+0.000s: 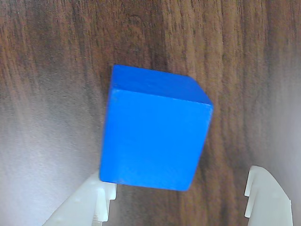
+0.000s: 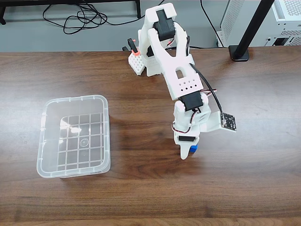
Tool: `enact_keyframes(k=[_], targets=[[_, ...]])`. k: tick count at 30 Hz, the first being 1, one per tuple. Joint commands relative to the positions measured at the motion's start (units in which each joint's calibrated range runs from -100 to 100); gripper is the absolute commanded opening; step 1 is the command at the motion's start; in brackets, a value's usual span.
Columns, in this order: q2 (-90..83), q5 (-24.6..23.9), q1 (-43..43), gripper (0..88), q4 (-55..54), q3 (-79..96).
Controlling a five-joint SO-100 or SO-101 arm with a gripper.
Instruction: Pick and place a cube
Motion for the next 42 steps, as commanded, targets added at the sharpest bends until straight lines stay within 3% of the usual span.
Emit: enact_keyframes(k=[1,12,19,24,30,42], targets=[[-1.2,-0.2,-2.9,27.7,1.6,-4.2],[-1.2,4.7,-4.1,27.6,1.7,-4.4],[1.5,10.4,-3.9,27.6,1.7,-5.8],[5.0,10.9,-3.7,27.1,5.1,-11.4],[9.9,12.9,-3.7,15.5,11.2,-19.7],[11.6,14.2,-0.8,14.4,20.0,-34.5]])
